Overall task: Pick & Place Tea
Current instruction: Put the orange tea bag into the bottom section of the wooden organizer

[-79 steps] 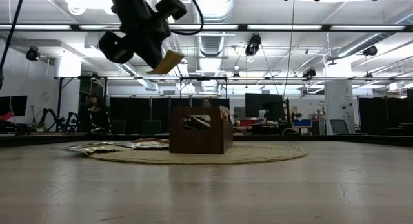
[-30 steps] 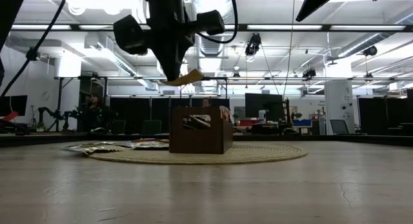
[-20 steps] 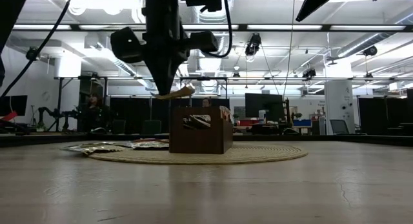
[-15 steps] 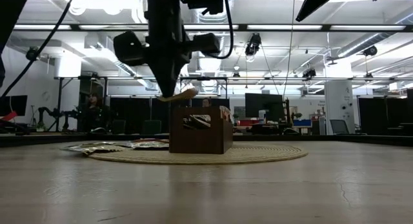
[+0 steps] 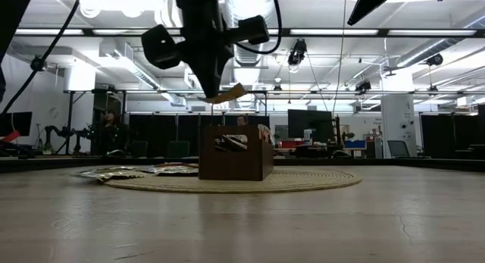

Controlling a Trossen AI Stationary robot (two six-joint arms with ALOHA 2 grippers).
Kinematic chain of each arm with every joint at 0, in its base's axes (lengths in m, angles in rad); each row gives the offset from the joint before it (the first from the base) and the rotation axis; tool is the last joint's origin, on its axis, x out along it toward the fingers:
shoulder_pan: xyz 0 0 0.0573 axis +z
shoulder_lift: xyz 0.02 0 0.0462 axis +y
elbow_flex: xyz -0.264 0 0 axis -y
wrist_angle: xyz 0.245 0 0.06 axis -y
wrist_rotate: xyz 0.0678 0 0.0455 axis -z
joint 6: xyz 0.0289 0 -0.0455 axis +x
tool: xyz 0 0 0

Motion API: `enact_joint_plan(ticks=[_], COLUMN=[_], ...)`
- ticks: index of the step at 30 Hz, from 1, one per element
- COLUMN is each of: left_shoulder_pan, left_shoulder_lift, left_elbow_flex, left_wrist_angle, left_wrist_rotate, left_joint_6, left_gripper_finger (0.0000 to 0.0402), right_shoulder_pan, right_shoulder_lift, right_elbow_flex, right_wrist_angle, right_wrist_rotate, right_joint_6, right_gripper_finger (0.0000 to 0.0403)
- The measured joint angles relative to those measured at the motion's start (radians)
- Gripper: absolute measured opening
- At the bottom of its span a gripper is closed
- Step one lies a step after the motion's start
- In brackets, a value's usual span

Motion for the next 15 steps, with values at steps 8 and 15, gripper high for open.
enact_joint_plan(ticks=[8, 15], left_shoulder_pan=[0.000, 0.000], left_shoulder_lift=[0.054, 0.136], left_elbow_flex=[0.071, 0.175], left_wrist_angle=[0.011, -0.090], left_wrist_rotate=[0.010, 0.011], left_joint_6=[0.020, 0.055], left_gripper_finger=[0.0000, 0.0000], right_shoulder_pan=[0.001, 0.001], right_shoulder_lift=[0.000, 0.001], right_elbow_flex=[0.000, 0.000], right_wrist_angle=[0.001, 0.000], right_wrist_rotate=[0.000, 0.001], right_joint_6=[-0.003, -0.002], right_gripper_finger=[0.0057, 0.0057])
